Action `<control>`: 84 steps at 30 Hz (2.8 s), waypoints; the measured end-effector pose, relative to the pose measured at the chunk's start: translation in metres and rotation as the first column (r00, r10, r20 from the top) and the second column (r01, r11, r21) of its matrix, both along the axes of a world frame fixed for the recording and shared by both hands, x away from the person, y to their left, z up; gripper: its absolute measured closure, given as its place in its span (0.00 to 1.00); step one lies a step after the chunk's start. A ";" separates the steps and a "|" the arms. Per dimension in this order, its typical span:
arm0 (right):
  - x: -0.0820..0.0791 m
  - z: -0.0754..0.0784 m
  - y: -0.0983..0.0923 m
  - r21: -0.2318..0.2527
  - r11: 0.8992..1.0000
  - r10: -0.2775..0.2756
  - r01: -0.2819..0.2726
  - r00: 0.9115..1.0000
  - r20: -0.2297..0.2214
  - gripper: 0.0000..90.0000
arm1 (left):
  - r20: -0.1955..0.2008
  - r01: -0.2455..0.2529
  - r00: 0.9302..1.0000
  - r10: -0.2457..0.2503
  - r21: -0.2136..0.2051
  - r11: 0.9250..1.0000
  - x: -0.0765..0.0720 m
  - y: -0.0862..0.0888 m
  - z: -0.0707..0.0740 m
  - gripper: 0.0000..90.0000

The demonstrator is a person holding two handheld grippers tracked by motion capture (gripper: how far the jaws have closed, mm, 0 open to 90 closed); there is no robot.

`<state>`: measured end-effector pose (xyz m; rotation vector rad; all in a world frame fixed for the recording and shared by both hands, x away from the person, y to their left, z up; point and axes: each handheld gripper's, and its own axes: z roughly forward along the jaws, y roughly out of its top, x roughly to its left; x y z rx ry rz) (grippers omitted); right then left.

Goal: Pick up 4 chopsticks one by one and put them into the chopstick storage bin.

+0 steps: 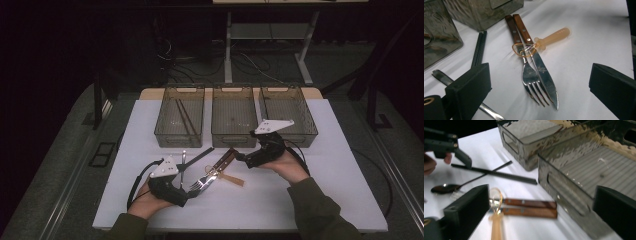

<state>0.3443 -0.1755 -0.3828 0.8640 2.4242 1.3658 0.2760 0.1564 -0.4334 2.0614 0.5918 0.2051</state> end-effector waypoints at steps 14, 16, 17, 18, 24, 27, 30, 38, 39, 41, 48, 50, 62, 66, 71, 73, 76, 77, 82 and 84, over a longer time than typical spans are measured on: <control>-0.040 -0.027 -0.064 0.061 0.991 -0.119 0.118 0.993 0.006 0.00 | -0.003 -0.006 1.000 0.006 -0.009 1.000 0.000 0.000 0.001 0.03; -0.045 -0.033 -0.072 0.060 0.989 -0.133 0.133 0.991 -0.004 0.00 | -0.002 -0.009 1.000 0.009 -0.012 1.000 0.000 0.001 0.001 0.03; -0.048 -0.035 -0.076 0.058 0.989 -0.133 0.134 0.991 -0.015 0.00 | -0.004 -0.006 1.000 0.006 -0.009 1.000 0.001 0.002 0.002 0.03; -0.051 -0.037 -0.080 0.048 0.990 -0.133 0.134 0.991 -0.015 0.00 | -0.003 -0.006 1.000 0.006 -0.010 1.000 0.001 0.003 0.002 0.03; -0.068 -0.048 -0.101 0.026 0.987 -0.160 0.160 0.987 -0.018 0.00 | 0.002 -0.021 1.000 0.021 -0.009 1.000 0.002 0.002 0.003 0.04; -0.075 -0.050 -0.110 0.052 0.982 -0.181 0.182 0.983 -0.012 0.00 | 0.005 -0.025 1.000 0.025 -0.006 1.000 0.003 0.003 0.004 0.04; -0.081 -0.053 -0.115 0.062 0.980 -0.186 0.187 0.982 -0.023 0.00 | 0.003 -0.028 1.000 0.028 -0.004 1.000 0.004 0.004 0.005 0.04; -0.088 -0.057 -0.110 0.030 0.986 -0.166 0.166 0.986 -0.032 0.00 | 0.005 -0.046 0.999 0.046 -0.007 0.999 0.013 0.010 0.010 0.09; -0.087 -0.058 -0.109 0.022 0.986 -0.165 0.166 0.986 -0.030 0.00 | 0.006 -0.052 0.999 0.052 -0.011 0.999 0.014 0.012 0.010 0.11; -0.085 -0.060 -0.108 0.013 0.986 -0.168 0.168 0.985 -0.034 0.00 | 0.009 -0.048 0.999 0.048 -0.005 0.999 0.018 0.016 0.012 0.15; -0.086 -0.063 -0.108 -0.013 0.986 -0.168 0.167 0.985 -0.044 0.00 | 0.004 -0.093 0.996 0.093 0.001 0.996 0.027 0.026 0.015 0.27; -0.087 -0.063 -0.108 -0.017 0.986 -0.167 0.167 0.985 -0.044 0.00 | 0.002 -0.101 0.995 0.101 0.013 0.995 0.029 0.027 0.015 0.32; -0.084 -0.062 -0.108 -0.015 0.985 -0.175 0.175 0.984 -0.043 0.00 | -0.024 -0.142 0.989 0.144 0.064 0.988 0.046 0.042 0.013 0.54; -0.085 -0.062 -0.107 -0.021 0.984 -0.175 0.175 0.984 -0.037 0.00 | -0.027 -0.167 0.985 0.169 0.076 0.983 0.048 0.047 0.012 0.63; -0.084 -0.062 -0.106 -0.017 0.984 -0.176 0.176 0.984 -0.037 0.00 | -0.047 -0.177 0.982 0.181 0.082 0.981 0.048 0.052 0.010 0.75; -0.084 -0.062 -0.105 -0.021 0.985 -0.174 0.174 0.984 -0.038 0.00 | -0.063 -0.169 0.982 0.175 0.089 0.982 0.049 0.054 0.008 0.79; -0.084 -0.062 -0.105 -0.023 0.985 -0.170 0.169 0.985 -0.037 0.00 | -0.098 -0.157 0.981 0.165 0.083 0.984 0.050 0.054 0.003 0.82; -0.084 -0.062 -0.105 -0.024 0.985 -0.169 0.169 0.985 -0.037 0.00 | -0.101 -0.152 0.982 0.161 0.094 0.984 0.050 0.054 0.002 0.82; -0.084 -0.062 -0.105 -0.026 0.985 -0.171 0.170 0.985 -0.036 0.00 | -0.115 -0.143 0.981 0.156 0.113 0.983 0.052 0.051 -0.002 0.85; -0.084 -0.063 -0.105 -0.027 0.985 -0.172 0.171 0.984 -0.040 0.00 | -0.117 -0.134 0.982 0.148 0.122 0.984 0.053 0.051 -0.003 0.87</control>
